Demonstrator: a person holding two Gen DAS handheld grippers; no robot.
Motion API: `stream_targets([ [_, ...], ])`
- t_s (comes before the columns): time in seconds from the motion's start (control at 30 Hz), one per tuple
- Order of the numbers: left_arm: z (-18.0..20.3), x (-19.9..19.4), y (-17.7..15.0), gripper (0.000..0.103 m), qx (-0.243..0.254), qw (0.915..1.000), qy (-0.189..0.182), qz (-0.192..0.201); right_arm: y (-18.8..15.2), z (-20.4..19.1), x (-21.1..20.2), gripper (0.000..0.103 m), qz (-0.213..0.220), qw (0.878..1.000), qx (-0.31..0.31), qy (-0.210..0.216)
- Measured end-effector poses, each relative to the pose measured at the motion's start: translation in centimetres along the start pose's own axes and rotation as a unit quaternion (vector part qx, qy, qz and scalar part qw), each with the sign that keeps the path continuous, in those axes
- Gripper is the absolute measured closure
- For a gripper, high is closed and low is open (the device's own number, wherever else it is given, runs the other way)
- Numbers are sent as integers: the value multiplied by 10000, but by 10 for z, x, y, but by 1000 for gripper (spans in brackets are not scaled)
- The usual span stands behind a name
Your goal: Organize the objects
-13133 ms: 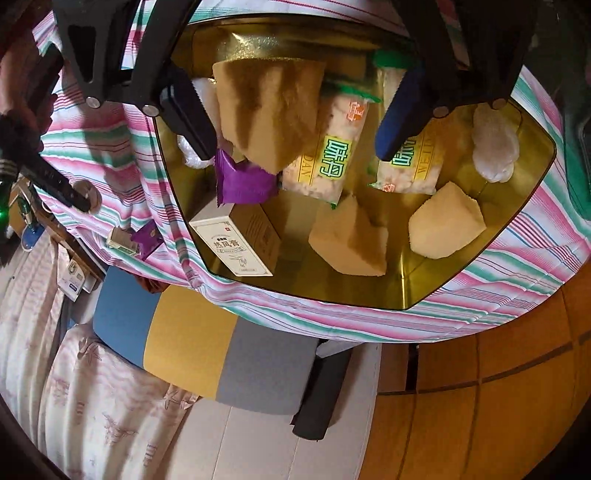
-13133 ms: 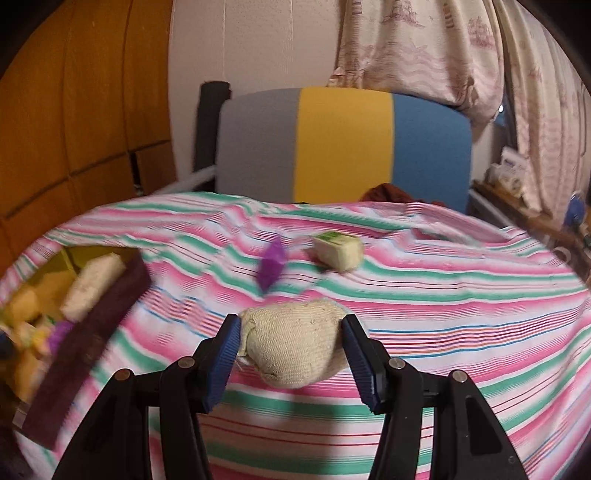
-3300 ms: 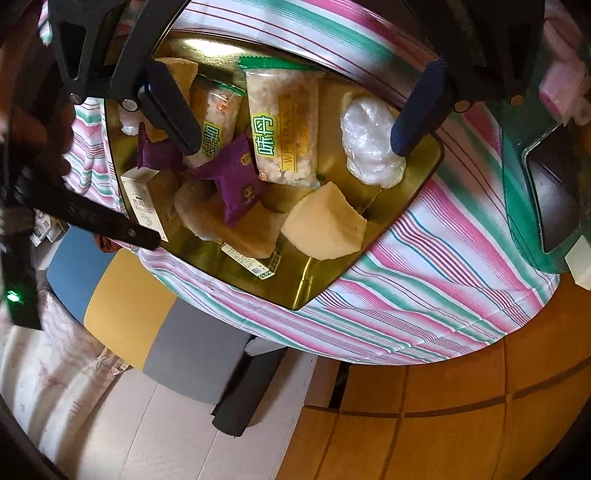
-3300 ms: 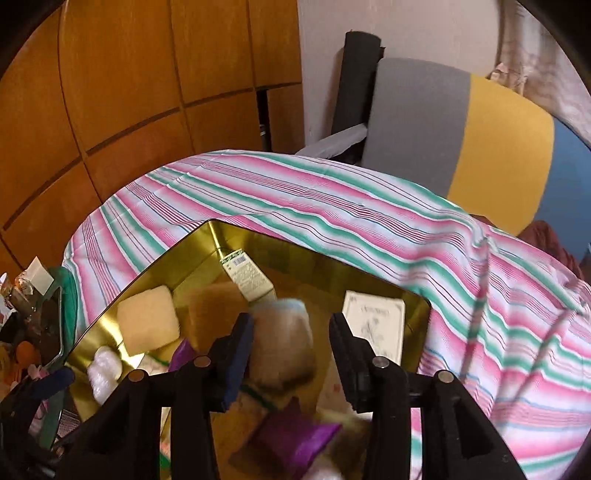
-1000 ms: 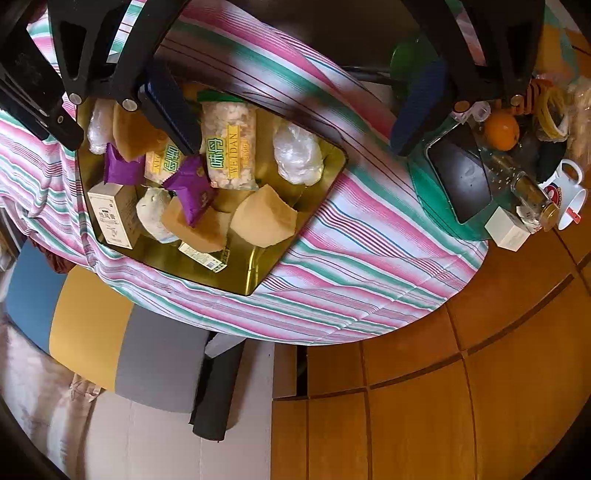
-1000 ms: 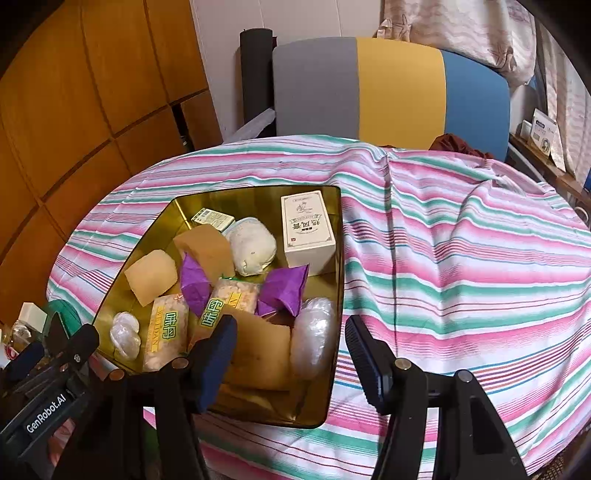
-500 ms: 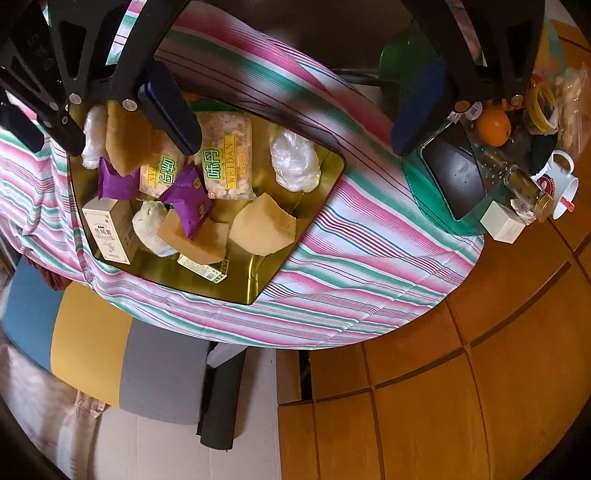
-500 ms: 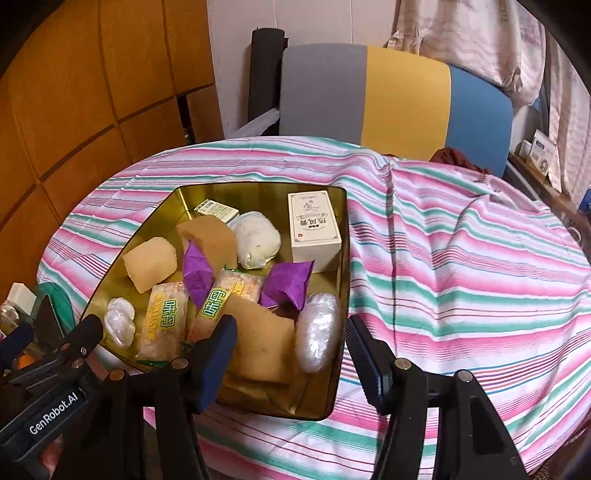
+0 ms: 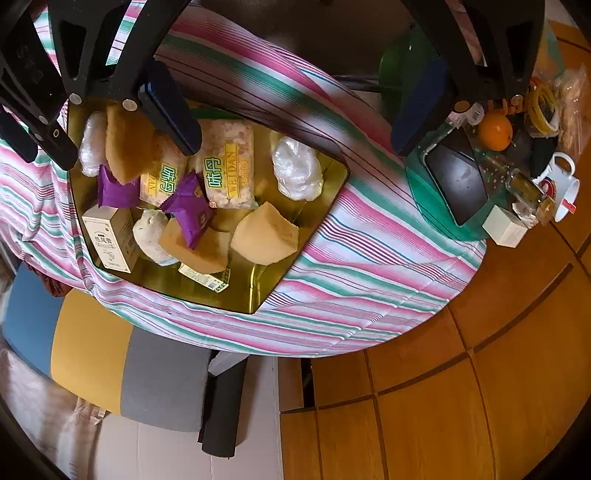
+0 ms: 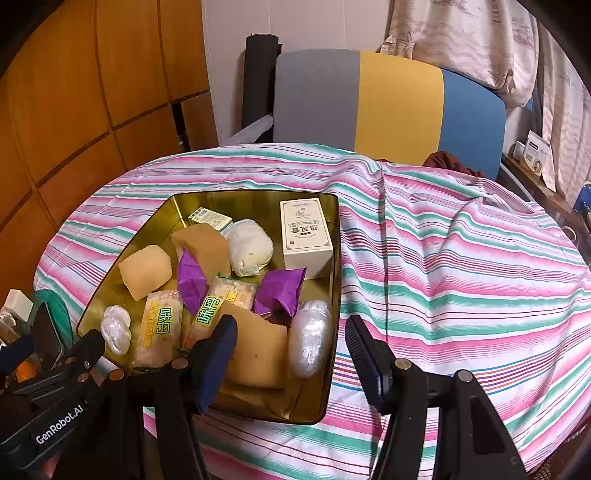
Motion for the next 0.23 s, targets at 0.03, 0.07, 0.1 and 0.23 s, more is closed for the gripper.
stream_targets([
  [0.03,0,1,0,0,3,10000,-24,-25,0,0,0,41,0,10000,2,-9],
  [0.07,0,2,-1,1,-12,10000,-51,-45,0,1,0,41,3,10000,7,-20],
  [0.1,1,3,-1,1,-34,10000,-72,-60,0,1,0,41,8,10000,12,-23],
  [0.23,2,4,-2,1,4,10000,-41,-52,0,1,0,41,18,10000,17,-28],
])
Point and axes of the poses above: each gripper's, at about its wrist camera, not at the fingertips, and x roughly the way its jaws point, z to its right, y to its top, the point moved 7 cm from there along x, roughly the way its jaws point, and after that the axes turned 8 degrees about -z, right-handed, at the moved point
